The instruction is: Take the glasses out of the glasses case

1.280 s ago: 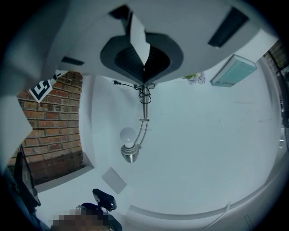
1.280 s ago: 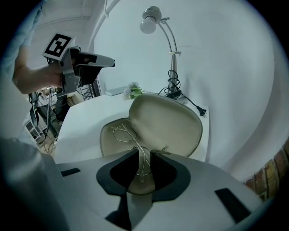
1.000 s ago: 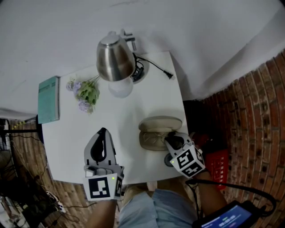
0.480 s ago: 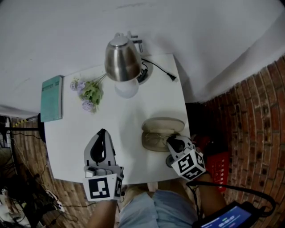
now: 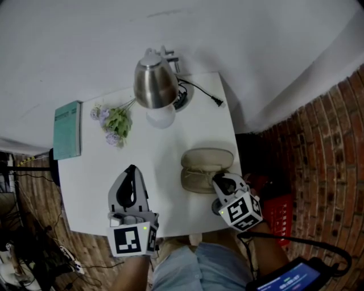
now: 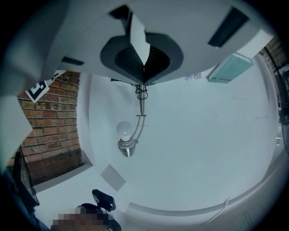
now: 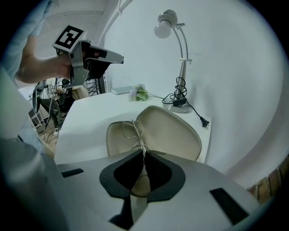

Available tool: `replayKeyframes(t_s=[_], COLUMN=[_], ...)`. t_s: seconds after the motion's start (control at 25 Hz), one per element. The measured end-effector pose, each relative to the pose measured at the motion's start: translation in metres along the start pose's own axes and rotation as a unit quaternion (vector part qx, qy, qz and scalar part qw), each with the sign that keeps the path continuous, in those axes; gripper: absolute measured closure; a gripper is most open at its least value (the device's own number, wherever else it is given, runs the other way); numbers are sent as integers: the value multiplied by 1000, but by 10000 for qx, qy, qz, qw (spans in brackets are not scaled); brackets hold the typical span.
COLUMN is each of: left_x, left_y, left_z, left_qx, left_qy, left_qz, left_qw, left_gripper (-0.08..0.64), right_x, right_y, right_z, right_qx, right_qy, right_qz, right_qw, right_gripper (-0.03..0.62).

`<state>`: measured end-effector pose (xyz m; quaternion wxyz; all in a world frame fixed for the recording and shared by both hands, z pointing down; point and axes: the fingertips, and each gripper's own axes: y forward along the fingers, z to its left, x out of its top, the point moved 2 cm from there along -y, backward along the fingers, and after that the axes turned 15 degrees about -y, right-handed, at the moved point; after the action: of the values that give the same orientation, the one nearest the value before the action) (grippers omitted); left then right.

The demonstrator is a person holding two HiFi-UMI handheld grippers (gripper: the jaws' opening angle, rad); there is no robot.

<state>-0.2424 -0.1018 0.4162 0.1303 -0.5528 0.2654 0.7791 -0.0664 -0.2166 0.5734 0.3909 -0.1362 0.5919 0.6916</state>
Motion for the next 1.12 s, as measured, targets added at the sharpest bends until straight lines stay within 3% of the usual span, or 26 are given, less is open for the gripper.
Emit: replayKeyframes(t_s=[0.8,1.12], left_x=[27,46], left_y=[1,-2], left_z=[-12,-25], left_qx=[-162,-285], left_qy=[102,165], left_qz=[-318,-537], left_qw=[9993,9980], left_gripper=[554,554], right_x=[28,39], right_y=[-23,-43], right_z=[-38,-55], right_qx=[-694,-1039], right_qy=[26,269], right_qz=[-386,-643], right_qw=[9968,9921], right_gripper=[558,560])
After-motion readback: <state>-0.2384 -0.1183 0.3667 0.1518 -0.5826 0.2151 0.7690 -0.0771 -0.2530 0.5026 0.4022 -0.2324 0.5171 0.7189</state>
